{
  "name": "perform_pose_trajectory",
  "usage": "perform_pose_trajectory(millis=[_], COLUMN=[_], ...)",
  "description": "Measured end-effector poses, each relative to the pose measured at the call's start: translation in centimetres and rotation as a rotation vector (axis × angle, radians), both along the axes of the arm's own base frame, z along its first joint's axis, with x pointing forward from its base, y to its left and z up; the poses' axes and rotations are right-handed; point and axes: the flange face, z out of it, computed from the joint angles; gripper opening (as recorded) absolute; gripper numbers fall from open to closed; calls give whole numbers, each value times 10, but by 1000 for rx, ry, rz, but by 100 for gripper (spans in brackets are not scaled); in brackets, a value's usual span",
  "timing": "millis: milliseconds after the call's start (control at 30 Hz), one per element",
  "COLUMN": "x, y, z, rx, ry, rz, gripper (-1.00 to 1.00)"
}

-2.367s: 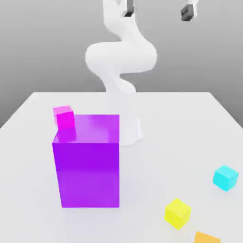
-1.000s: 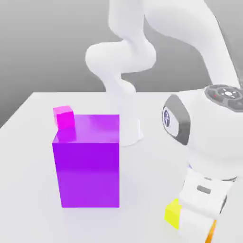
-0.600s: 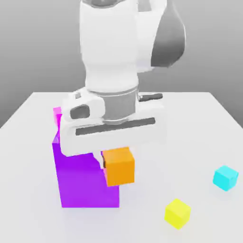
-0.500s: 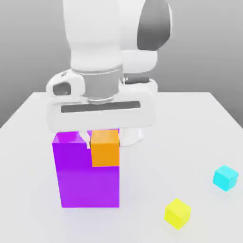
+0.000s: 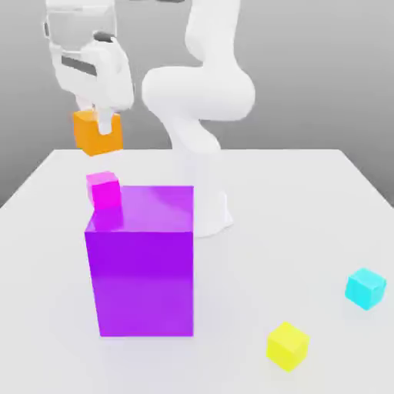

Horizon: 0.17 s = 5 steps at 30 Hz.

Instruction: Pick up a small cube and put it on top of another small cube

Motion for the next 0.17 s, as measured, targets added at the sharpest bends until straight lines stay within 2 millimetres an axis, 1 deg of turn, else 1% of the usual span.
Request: perform_pose_trajectory(millis=[67,100,167], x=[-2,-3,-3], y=[0,0,0], z=[-27,-34,-34], rx=[-1,0,0], ry=[0,0,0], rz=[-8,-10,-10], gripper=[-100,100,100])
